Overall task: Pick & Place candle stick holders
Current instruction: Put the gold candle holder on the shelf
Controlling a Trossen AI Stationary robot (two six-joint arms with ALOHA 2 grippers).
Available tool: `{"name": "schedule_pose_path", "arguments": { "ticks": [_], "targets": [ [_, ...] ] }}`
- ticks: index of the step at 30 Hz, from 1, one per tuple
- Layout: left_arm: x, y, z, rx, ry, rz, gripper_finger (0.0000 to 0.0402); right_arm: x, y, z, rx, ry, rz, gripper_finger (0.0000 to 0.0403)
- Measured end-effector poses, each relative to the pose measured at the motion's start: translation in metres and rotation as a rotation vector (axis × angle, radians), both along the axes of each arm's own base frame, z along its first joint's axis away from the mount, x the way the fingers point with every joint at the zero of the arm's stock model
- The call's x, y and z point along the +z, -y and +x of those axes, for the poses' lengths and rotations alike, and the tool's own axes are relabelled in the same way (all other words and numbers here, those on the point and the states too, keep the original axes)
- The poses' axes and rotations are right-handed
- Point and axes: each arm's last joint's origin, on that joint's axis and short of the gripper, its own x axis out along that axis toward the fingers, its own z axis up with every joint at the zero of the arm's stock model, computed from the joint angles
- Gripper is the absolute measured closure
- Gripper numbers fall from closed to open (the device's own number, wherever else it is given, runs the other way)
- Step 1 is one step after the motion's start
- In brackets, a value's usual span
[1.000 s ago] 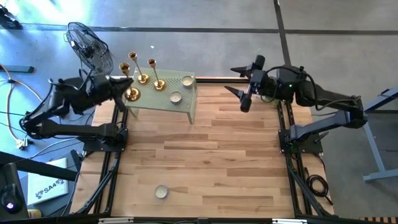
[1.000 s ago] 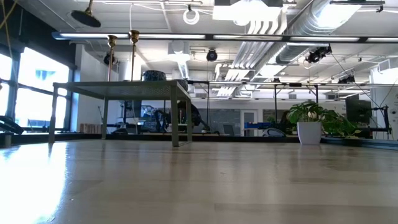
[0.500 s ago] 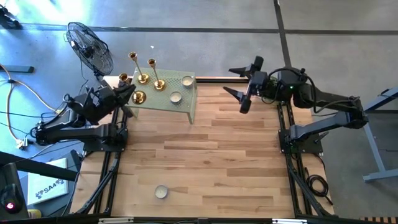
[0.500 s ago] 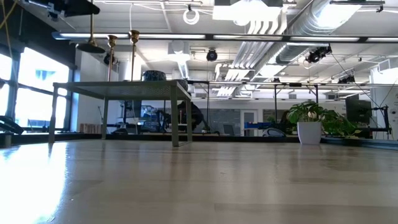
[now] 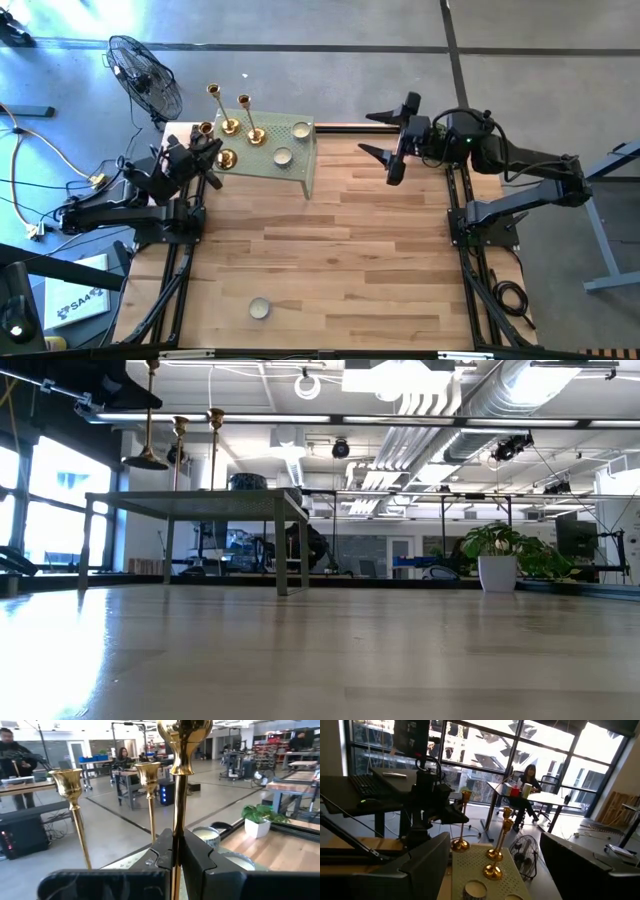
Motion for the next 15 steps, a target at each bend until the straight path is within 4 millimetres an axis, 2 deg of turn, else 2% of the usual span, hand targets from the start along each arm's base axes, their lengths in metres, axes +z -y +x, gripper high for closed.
{"name": "schedule_pose_path", "arguments": {
  "ticks": [5,15],
  "targets": [
    [0.0004,-0.001,-0.0014,0.054,0.005,-0.004,0.0393,0.0,-0.0009,0.0002,0.031,0.006,0.027,0.01],
    [-0.0046,-0.0006,0.0008,0.013,0.073,-0.092,0.0393,0.0,-0.0025,0.0006,0.085,0.006,0.029,0.01]
  ]
}}
